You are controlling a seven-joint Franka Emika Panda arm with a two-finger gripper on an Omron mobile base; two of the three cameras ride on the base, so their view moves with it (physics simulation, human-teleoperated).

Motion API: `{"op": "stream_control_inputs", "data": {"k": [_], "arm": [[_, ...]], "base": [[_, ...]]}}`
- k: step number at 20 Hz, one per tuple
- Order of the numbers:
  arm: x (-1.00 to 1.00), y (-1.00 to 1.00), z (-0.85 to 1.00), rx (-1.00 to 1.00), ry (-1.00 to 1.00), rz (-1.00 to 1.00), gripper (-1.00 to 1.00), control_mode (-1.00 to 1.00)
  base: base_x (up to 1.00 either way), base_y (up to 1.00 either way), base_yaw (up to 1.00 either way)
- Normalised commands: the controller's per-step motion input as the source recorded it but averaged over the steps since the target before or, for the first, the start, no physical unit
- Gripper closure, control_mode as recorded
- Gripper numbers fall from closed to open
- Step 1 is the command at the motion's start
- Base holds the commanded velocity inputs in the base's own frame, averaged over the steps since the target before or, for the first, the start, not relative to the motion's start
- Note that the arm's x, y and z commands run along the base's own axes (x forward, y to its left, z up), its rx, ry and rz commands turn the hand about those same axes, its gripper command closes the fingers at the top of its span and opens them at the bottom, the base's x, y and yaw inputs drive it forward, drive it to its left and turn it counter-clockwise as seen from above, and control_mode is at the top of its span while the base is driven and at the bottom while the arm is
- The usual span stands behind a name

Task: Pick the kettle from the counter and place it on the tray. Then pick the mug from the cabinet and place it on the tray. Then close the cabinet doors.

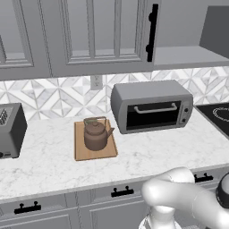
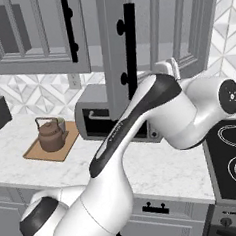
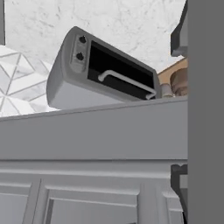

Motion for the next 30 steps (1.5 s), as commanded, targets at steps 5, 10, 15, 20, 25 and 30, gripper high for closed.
{"op": "stream_control_inputs", "data": {"k": [5,10,15,20,25,30], "arm": [[0.65,0.50,0.00,0.00,0.00,0.00,-1.00,-1.00],[0.75,0.41,0.00,0.00,0.00,0.00,-1.00,-1.00],[0.80,0.36,0.00,0.00,0.00,0.00,-1.00,-1.00],[0.83,0.30,0.00,0.00,0.00,-0.01,-1.00,-1.00],[0.86,0.30,0.00,0.00,0.00,-0.02,-1.00,-1.00],[0.86,0.27,0.00,0.00,0.00,-0.01,-1.00,-1.00]], "base": [[0.00,0.00,0.00],[0.00,0.00,0.00],[0.00,0.00,0.00],[0.00,0.00,0.00],[0.00,0.00,0.00],[0.00,0.00,0.00]]}}
